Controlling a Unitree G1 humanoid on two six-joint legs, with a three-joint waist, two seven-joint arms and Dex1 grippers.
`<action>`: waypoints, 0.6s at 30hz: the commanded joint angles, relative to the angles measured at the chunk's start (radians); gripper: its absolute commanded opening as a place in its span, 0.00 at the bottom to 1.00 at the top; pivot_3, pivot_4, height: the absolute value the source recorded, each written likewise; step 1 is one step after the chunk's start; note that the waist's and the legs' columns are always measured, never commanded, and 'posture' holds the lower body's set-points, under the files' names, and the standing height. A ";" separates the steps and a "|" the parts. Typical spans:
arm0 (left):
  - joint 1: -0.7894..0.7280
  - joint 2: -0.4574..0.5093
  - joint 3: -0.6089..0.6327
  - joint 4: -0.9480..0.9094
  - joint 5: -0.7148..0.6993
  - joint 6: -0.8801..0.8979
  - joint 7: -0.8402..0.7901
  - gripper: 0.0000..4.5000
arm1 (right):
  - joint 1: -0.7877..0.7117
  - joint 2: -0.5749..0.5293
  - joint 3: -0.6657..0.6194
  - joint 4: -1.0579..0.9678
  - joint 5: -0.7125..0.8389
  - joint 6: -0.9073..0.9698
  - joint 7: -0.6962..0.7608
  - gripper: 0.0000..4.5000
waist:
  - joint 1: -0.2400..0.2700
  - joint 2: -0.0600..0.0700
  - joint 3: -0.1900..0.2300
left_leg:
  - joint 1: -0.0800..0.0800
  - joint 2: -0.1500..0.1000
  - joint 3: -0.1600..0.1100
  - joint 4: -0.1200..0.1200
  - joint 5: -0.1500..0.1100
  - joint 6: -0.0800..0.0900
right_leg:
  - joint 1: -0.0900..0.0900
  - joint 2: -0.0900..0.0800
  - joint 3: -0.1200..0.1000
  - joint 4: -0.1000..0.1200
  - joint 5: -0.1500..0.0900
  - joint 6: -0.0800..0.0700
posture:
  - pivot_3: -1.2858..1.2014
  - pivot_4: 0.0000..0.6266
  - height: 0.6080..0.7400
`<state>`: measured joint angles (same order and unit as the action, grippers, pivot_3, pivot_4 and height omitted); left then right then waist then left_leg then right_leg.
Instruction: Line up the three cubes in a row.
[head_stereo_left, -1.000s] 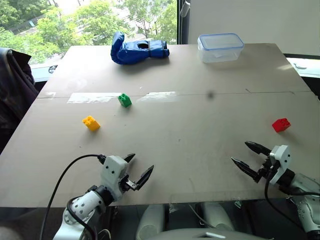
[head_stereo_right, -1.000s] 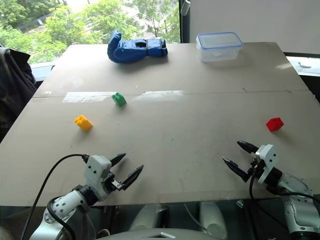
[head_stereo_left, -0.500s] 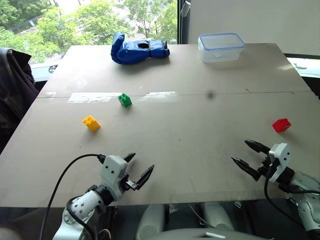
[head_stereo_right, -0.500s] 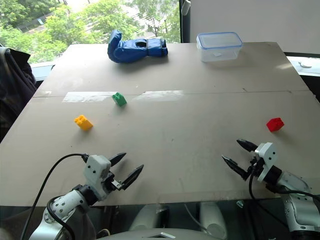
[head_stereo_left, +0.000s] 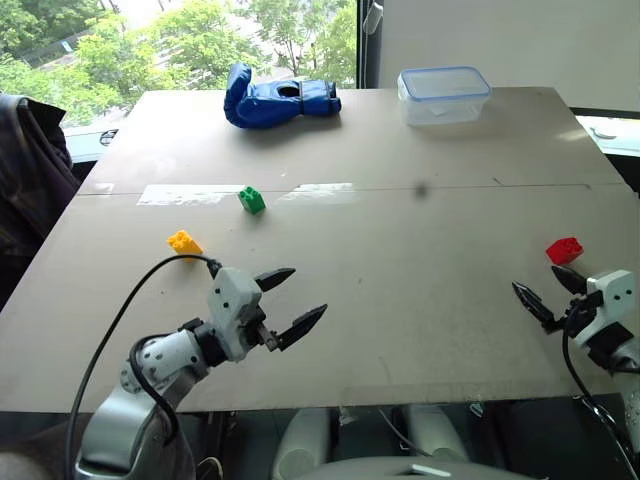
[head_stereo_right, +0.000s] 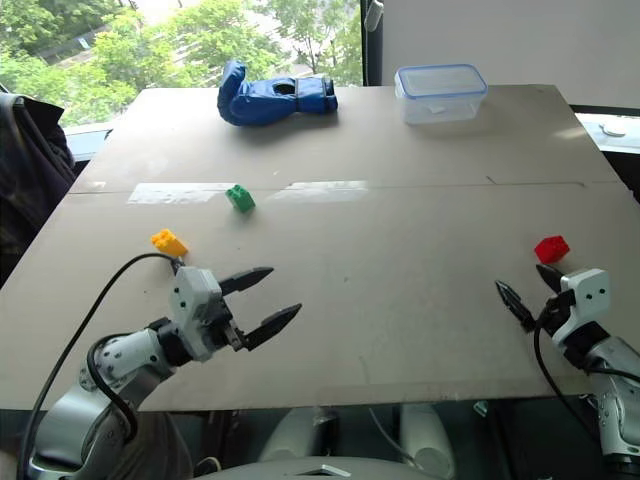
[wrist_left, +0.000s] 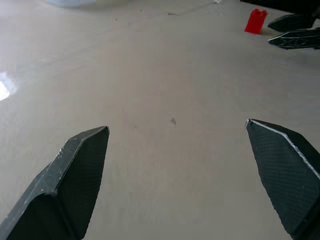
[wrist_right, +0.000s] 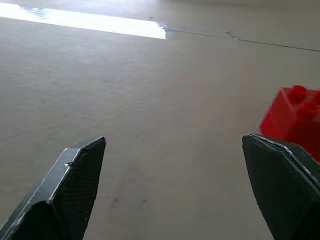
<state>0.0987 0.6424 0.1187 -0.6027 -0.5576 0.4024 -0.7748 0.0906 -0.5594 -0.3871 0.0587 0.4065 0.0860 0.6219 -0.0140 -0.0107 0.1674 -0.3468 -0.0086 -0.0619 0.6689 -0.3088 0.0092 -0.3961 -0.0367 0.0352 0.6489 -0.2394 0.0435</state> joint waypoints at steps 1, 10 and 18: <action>-0.094 0.042 0.003 -0.036 -0.086 0.071 -0.032 1.00 | -0.060 -0.016 -0.038 0.073 -0.023 0.013 -0.065 1.00 | -0.004 0.000 0.000 | 0.000 0.000 0.001 0.000 0.000 0.000 | 0.000 0.001 0.001 0.000 0.001 0.002 | 0.52 0.24 1.00; -0.278 0.098 -0.025 -0.043 -0.167 0.171 -0.081 1.00 | -0.269 -0.035 -0.045 0.351 -0.029 -0.064 -0.024 1.00 | -0.004 0.003 0.001 | -0.002 0.000 0.003 -0.001 0.000 0.000 | -0.004 0.002 0.004 0.000 0.001 0.002 | 0.52 0.24 1.00; -0.256 0.107 -0.013 -0.054 -0.207 0.159 -0.132 1.00 | -0.312 -0.033 -0.056 0.432 -0.019 -0.119 0.015 0.88 | -0.004 0.003 0.002 | -0.002 0.000 0.003 -0.001 0.000 0.000 | -0.004 0.002 0.005 0.000 0.001 0.002 | 0.52 0.24 1.00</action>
<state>-0.1598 0.7434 0.0852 -0.6175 -0.7344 0.5824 -0.8871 -0.2058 -0.5768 -0.4092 0.4952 0.3740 0.0041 0.6280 -0.0175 -0.0079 0.1690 -0.3486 -0.0082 -0.0588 0.6676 -0.3088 0.0093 -0.4000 -0.0347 0.0401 0.6489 -0.2381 0.0456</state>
